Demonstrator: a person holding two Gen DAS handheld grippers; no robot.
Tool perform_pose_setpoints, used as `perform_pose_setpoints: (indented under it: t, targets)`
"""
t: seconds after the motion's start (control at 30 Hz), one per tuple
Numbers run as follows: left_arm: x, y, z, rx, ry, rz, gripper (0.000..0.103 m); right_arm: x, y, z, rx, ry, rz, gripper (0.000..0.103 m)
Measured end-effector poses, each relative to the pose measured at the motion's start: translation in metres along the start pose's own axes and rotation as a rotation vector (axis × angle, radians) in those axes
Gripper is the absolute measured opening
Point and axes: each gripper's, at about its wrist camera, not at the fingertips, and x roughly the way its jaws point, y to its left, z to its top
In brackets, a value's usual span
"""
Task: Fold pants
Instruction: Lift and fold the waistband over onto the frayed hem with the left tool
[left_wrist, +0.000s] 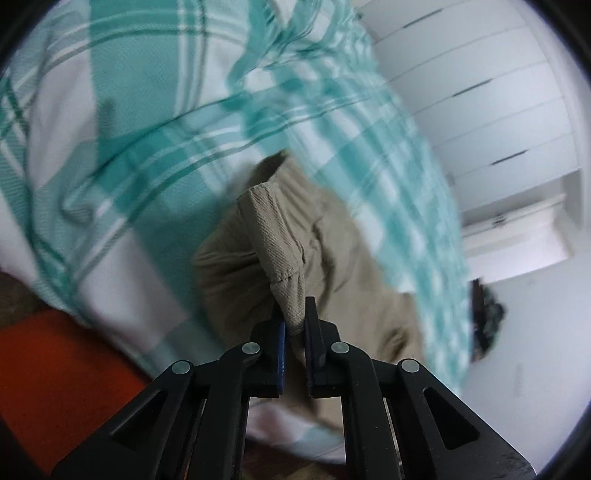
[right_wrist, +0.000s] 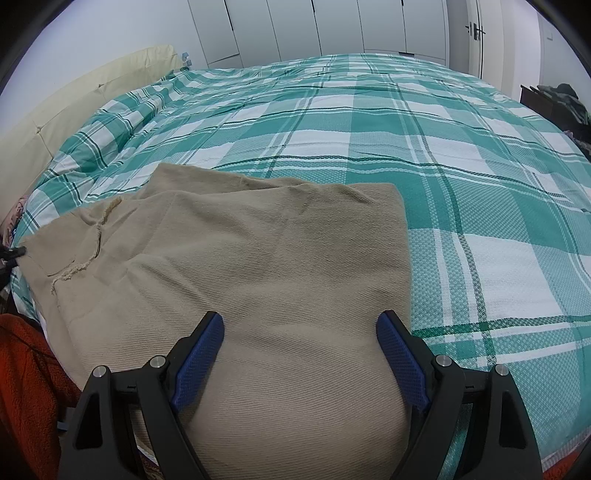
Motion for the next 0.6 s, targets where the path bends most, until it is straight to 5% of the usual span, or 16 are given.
perform_pose_setpoints:
  t: [0.07,0.23,0.3,0.6]
  targets:
    - [0.016,0.015,0.001,-0.028,0.035,0.074,0.006,0.000,0.000,0.001,0.001,-0.001,0.000,0.085]
    - [0.002,0.030,0.000,-0.145,-0.027,-0.043,0.015,-0.001,0.001,0.000,-0.001,0.001,-0.003,0.085]
    - [-0.011,0.034,0.000,-0.160,-0.085,-0.068,0.036,-0.001,0.001,0.000,-0.002,0.000,-0.002,0.085]
    - [0.017,0.037,0.003,-0.152,-0.050,-0.033,0.037,-0.001,0.001,-0.001,-0.001,0.001,-0.003,0.086]
